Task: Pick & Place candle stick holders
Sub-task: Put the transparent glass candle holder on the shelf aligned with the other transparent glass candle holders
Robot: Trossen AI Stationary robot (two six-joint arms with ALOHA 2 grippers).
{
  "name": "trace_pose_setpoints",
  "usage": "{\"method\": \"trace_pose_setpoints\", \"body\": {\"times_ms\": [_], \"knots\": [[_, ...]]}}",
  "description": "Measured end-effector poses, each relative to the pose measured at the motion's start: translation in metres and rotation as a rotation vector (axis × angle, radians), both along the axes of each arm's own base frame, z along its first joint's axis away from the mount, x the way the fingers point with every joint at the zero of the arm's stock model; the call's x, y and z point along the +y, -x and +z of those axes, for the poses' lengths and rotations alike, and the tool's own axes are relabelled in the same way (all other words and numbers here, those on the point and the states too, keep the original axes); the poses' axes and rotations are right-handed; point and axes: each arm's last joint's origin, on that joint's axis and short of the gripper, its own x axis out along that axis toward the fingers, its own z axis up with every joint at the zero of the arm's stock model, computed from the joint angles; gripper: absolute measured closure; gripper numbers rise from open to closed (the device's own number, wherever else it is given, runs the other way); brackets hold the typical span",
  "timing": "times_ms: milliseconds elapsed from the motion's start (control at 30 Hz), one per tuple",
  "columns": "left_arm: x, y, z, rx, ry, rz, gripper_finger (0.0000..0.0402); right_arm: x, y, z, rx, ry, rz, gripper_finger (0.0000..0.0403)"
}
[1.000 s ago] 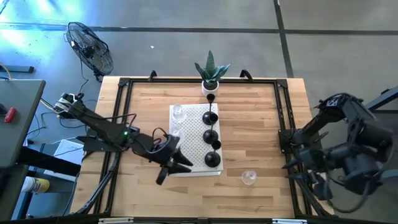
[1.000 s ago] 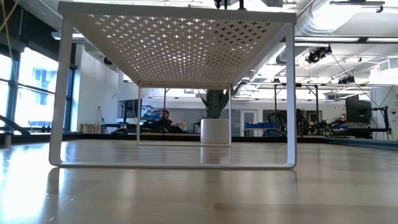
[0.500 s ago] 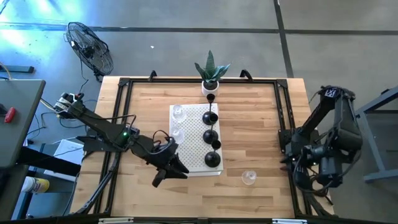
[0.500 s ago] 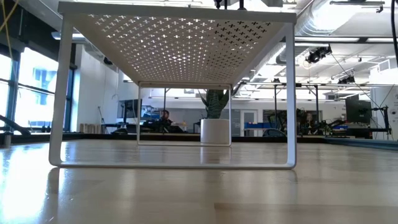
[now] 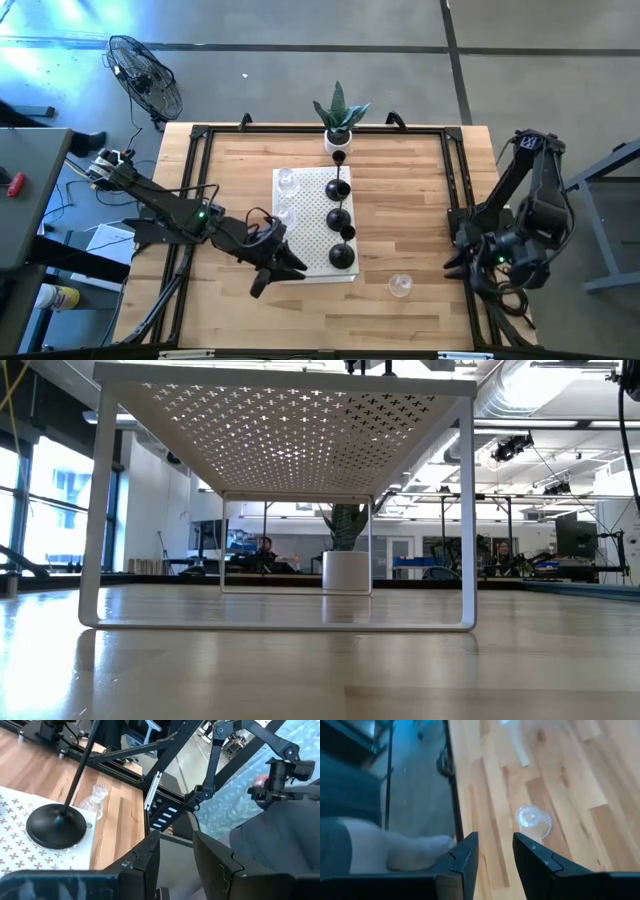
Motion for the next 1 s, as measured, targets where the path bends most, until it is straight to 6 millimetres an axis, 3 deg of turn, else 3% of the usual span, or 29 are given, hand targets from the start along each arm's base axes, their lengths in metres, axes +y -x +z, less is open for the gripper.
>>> {"method": "trace_pose_setpoints", "body": {"times_ms": [300,767,1000], "knots": [[-0.003,0.002,-0.002,0.035,0.014,-0.110,0.0286,-0.010,-0.021,-0.004,-0.023,0.027,-0.226,0.0289],[-0.007,0.005,-0.003,0.071,0.069,-0.282,0.0286,-0.013,-0.084,-0.041,0.386,0.024,-0.310,0.0289],[-0.007,0.005,-0.005,0.089,0.063,-0.283,0.0286,-0.005,-0.104,-0.062,0.524,0.030,-0.323,0.0289]]}}
